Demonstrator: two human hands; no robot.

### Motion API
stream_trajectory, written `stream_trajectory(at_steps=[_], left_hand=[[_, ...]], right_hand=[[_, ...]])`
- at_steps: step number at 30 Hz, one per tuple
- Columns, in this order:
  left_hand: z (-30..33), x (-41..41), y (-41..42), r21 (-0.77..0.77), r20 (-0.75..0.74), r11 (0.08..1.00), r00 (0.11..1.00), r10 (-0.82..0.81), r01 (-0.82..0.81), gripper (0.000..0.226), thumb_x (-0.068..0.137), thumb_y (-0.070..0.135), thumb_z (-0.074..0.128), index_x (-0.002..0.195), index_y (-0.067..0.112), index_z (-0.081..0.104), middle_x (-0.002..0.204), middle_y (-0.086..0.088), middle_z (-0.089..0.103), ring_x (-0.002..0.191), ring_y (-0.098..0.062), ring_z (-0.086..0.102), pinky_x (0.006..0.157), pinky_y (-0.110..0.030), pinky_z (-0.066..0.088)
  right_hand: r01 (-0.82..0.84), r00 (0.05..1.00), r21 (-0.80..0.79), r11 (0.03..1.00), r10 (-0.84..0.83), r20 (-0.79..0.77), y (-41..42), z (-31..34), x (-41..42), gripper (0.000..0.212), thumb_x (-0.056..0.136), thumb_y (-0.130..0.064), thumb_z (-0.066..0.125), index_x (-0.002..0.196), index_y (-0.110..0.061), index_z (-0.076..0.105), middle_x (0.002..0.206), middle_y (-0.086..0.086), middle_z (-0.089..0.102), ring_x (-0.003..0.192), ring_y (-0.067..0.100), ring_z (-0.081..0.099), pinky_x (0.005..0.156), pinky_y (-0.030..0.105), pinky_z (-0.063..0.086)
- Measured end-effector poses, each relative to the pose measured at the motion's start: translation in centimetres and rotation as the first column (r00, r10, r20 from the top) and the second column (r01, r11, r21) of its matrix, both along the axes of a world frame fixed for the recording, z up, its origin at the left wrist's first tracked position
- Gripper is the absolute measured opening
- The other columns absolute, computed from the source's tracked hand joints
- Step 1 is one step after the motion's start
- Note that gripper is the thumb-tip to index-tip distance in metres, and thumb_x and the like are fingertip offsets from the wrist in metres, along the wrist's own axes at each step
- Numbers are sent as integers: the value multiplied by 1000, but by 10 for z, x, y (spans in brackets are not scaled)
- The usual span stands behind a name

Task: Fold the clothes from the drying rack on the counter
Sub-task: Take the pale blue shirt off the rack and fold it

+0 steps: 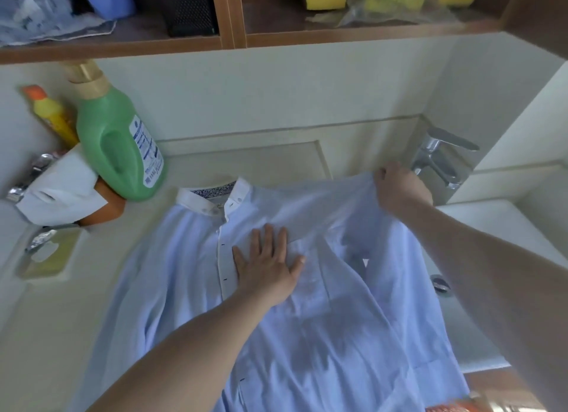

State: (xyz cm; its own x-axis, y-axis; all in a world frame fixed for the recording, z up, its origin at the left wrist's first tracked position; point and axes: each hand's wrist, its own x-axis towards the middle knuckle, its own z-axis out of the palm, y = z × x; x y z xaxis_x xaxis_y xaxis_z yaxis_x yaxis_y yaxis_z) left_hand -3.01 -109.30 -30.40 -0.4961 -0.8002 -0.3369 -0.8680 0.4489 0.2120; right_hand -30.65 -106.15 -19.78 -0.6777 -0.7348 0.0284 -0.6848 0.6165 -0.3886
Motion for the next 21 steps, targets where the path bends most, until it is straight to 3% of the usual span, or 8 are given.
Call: stream_trajectory(at_steps=[2,6,9,12,17,19,21], left_hand=[[-2,-2,-4,-25,25,1000,1000,-2,3,82,94,77,5,159,33,-20,166,3,-30,153,-25,-27,118,-68,-9],[-4,-6,-18,-16,111,1000,994,-1,3,88,90,83,8,158,36,-21,162,4,-38,151,-25,-33,118,-68,-9],[-1,-9,-34,-1,165,1000,986,4,-4,95,85,88,10,157,36,-23,160,3,-41,149,-24,-36,118,-68,-9],[1,-10,-46,35,205,999,979,-2,-5,99,83,90,16,156,37,-25,159,4,-44,148,-24,-38,118,-68,-9],[14,-19,-61,133,277,990,961,11,-50,108,80,93,28,155,38,-28,158,4,-46,149,-24,-37,118,-68,-6],[28,-35,-65,161,329,982,944,40,-98,113,80,86,44,159,34,-19,165,-1,-33,154,-28,-25,119,-68,3],[45,-61,-66,89,313,983,942,123,-158,100,82,69,57,160,24,13,169,-9,6,156,-33,7,118,-66,15]], right_hand=[[-59,996,-4,998,59,-60,-26,0,-7,21,107,-33,30,101,-17,41,108,23,64,89,38,57,73,40,37],[-185,973,-6,983,183,-138,-60,-28,-19,27,107,-34,34,111,-12,49,111,21,57,103,44,61,76,44,42],[-147,988,34,989,145,48,-64,-61,-26,33,104,-37,37,125,-15,52,124,20,51,117,43,51,92,48,43],[-113,969,107,988,86,232,-46,-100,-32,55,96,-49,35,142,-19,44,143,20,43,131,42,41,109,49,35],[138,929,14,990,-134,345,16,-129,-45,53,101,-42,47,148,-19,40,150,15,38,135,39,35,110,51,33],[183,916,31,983,-182,357,37,-139,-57,50,100,-37,48,146,-19,42,150,14,39,136,39,35,110,52,34],[183,882,128,975,-220,416,51,-148,-71,51,97,-27,50,147,-19,41,149,15,41,135,40,37,109,48,36]])
